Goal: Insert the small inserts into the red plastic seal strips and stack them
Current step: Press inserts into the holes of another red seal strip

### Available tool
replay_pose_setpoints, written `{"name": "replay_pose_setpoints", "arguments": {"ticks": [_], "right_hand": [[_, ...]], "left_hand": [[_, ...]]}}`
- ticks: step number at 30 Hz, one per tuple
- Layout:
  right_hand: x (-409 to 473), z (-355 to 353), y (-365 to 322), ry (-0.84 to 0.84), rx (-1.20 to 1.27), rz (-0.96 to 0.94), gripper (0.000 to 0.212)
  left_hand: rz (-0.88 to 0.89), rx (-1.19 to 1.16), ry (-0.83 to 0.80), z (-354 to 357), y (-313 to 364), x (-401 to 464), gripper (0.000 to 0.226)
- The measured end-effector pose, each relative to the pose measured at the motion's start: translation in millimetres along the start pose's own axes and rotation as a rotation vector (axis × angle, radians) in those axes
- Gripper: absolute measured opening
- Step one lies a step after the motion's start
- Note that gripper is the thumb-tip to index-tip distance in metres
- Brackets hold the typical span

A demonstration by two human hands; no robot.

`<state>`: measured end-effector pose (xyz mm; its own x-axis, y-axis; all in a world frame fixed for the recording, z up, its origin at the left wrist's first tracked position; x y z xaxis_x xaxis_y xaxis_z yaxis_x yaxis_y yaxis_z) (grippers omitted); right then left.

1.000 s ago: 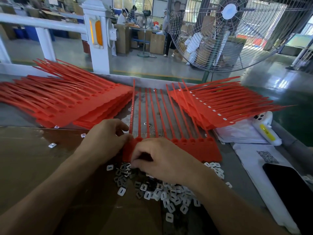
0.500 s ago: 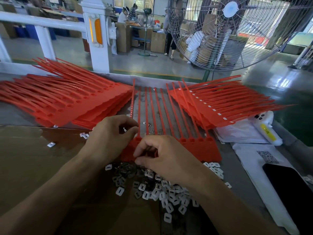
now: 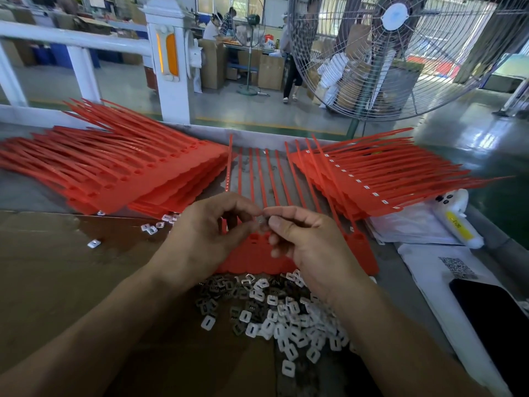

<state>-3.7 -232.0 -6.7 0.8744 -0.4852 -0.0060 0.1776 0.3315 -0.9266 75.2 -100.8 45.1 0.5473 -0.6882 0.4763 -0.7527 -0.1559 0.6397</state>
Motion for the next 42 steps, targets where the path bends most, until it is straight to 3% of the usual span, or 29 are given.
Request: {"name": "replay_pose_setpoints", "arguments": {"ticks": [6, 19, 27, 35, 42], "right_hand": [[-0.9, 1.7, 3.8, -0.012, 0.007, 0.012, 0.01], [-0.3, 0.9, 0.6, -0.021, 0.027, -0.047, 0.01], [-3.5, -0.7, -6.2, 0.033, -0.147, -0.106, 0.01], [-3.0, -12.9, -7.6, 0.121, -0.386, -0.115, 0.009], [-1.3, -11.5, -3.7, 0.1, -0.443, -0.085, 0.009]], "left_hand": [[0.027, 0.063, -0.013, 3.1, 1.7, -1.4, 0.017], [0.04, 0.086, 0.041, -1.9, 0.1, -1.1, 0.015], [0.067, 0.178, -0.01, 3.1, -1.3, 1.1, 0.014], [-0.287, 0.326, -0.111, -17.4, -66.7, 6.0, 0.012], [-0.359, 0.414, -0.196, -9.5, -77.9, 1.7, 0.009]]}}
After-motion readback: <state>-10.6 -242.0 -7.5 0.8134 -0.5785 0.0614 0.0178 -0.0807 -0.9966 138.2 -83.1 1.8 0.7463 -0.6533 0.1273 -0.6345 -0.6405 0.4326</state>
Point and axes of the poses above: each hand's wrist, its own x-axis towards the middle knuckle, its own z-axis out of the palm, y = z × x, the point moved 10 cm from there along x, towards the middle knuckle, and after that the axes turned 13 degrees about x, right-handed, at the moved point
